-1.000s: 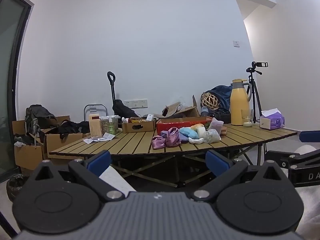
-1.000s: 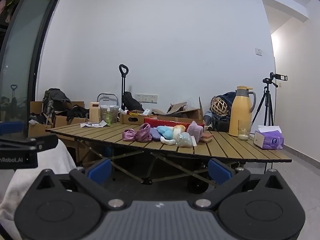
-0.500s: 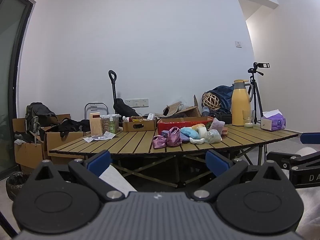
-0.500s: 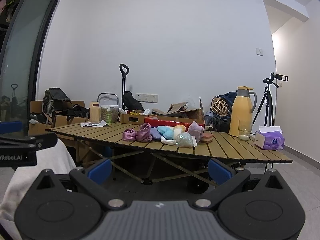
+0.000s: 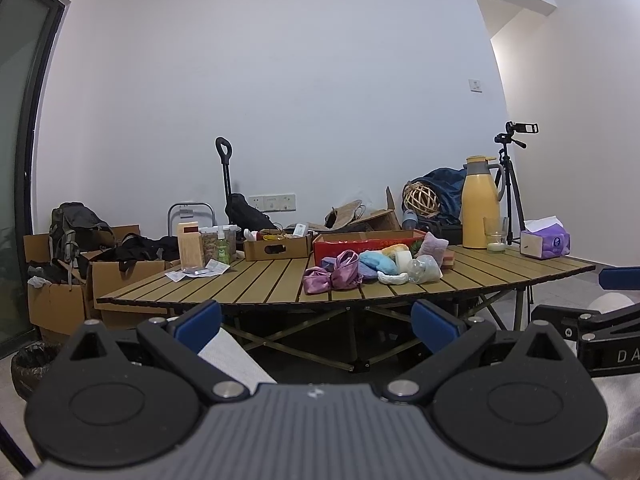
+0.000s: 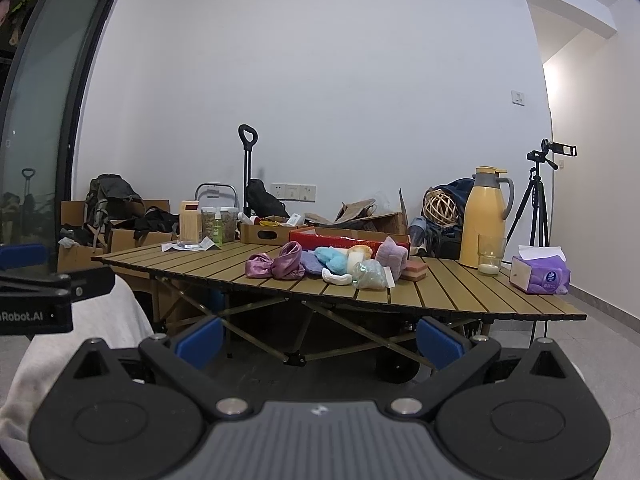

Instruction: Organize soft objects

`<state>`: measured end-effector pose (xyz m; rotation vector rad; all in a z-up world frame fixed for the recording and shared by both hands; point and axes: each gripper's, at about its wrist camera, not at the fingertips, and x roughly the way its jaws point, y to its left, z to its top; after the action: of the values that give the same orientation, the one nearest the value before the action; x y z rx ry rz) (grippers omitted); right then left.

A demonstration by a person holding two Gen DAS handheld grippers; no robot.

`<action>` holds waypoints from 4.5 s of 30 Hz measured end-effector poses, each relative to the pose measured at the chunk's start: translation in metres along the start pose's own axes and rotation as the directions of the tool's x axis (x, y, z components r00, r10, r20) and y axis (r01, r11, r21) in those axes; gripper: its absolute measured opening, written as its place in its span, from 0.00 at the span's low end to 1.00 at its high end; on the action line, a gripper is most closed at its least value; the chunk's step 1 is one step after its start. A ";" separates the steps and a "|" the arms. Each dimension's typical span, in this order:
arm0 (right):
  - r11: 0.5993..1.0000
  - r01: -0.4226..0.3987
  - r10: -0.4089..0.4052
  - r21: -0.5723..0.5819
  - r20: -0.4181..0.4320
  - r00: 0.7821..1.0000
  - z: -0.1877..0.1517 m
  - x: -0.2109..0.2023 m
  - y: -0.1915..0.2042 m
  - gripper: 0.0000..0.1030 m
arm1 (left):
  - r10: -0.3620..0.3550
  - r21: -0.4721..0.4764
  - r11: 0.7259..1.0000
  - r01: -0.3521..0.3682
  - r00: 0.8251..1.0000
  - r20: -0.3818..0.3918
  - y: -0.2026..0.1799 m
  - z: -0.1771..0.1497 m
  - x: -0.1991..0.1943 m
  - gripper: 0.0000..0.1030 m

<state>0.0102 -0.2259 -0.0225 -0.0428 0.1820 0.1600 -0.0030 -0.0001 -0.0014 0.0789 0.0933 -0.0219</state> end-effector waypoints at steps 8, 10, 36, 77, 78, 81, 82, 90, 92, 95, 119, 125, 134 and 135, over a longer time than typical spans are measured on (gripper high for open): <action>1.000 0.004 -0.004 0.007 -0.002 1.000 0.000 0.000 -0.001 1.00 | -0.001 0.000 1.000 0.001 1.000 0.001 0.000 0.000 0.000 1.00; 1.000 0.006 -0.006 0.009 -0.003 1.000 0.000 0.000 -0.002 1.00 | 0.000 0.000 1.000 0.000 1.000 0.001 0.000 0.000 0.000 1.00; 1.000 0.014 -0.014 0.013 -0.007 1.000 -0.001 -0.001 -0.002 1.00 | -0.002 -0.001 1.000 0.002 1.000 -0.001 -0.002 0.000 0.000 1.00; 0.958 -0.170 0.208 0.231 -0.150 0.967 0.060 0.197 -0.074 1.00 | -0.089 -0.151 0.987 0.059 0.977 -0.195 0.040 0.036 0.260 1.00; 0.951 -0.187 0.228 0.246 -0.151 0.962 0.061 0.212 -0.075 1.00 | -0.085 -0.155 0.986 0.055 0.977 -0.195 0.042 0.037 0.275 0.99; 0.954 -0.208 0.244 0.217 -0.153 0.958 0.071 0.262 -0.071 1.00 | -0.129 -0.196 0.977 0.087 0.969 -0.211 0.052 0.039 0.332 0.92; 0.953 -0.216 0.251 0.213 -0.154 0.956 0.076 0.280 -0.069 0.99 | -0.149 -0.215 0.971 0.101 0.963 -0.224 0.055 0.037 0.351 0.88; 0.913 -0.267 0.345 0.309 -0.232 0.910 0.078 0.434 -0.041 0.59 | -0.269 -0.393 0.913 0.108 0.884 -0.383 0.082 0.001 0.469 0.57; 0.888 -0.288 0.388 0.359 -0.245 0.889 0.071 0.465 -0.036 0.56 | -0.331 -0.453 0.880 0.146 0.871 -0.363 0.089 -0.004 0.475 0.32; 0.865 -0.308 0.418 0.397 -0.231 0.878 0.061 0.492 -0.033 0.50 | -0.364 -0.460 0.869 0.184 0.866 -0.342 0.087 -0.007 0.477 0.24; 0.840 -0.392 0.447 0.376 -0.071 0.891 0.124 0.436 -0.084 0.19 | -0.516 -0.399 0.812 0.426 0.843 -0.149 0.039 0.100 0.481 0.15; 0.815 -0.368 0.454 0.448 -0.100 0.885 0.180 0.526 -0.147 0.19 | -0.553 -0.415 0.799 0.436 0.804 -0.219 0.009 0.150 0.618 0.15; 0.889 -0.147 0.301 0.434 -0.311 0.901 0.200 0.740 -0.234 0.19 | -0.509 -0.377 0.857 0.351 0.692 -0.513 -0.093 0.140 0.847 0.25; 0.890 -0.093 0.268 0.447 -0.347 0.899 0.193 0.759 -0.246 0.19 | -0.480 -0.327 0.876 0.354 0.702 -0.526 -0.102 0.135 0.859 0.28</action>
<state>0.8206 -0.3402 0.0351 0.3806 0.6319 0.3004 0.8618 -0.1284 0.0442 -0.1491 0.7529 -0.4545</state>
